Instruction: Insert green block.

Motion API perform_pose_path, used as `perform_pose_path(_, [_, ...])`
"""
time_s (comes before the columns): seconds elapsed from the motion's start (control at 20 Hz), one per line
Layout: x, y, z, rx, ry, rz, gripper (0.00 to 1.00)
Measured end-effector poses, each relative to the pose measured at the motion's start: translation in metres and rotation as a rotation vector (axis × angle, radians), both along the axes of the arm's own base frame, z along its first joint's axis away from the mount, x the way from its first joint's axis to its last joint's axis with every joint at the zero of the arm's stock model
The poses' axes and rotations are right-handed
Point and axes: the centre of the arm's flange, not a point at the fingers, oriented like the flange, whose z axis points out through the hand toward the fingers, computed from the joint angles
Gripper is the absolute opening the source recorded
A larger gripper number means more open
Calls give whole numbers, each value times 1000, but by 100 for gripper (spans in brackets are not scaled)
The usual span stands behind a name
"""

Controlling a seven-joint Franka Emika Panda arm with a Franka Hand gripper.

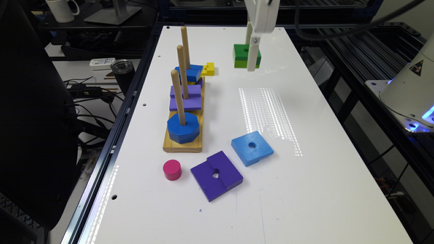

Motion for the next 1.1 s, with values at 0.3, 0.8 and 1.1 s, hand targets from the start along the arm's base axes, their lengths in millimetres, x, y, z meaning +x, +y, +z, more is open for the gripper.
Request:
perform_pose_path(0.3, [-5,0,31,-2,-11,0,0])
perform_pose_path(0.8, [-4,0,68,-3,-16,-1,0])
perform_pose_path(1.1, [-2,0,78,-3,-16,-1,0])
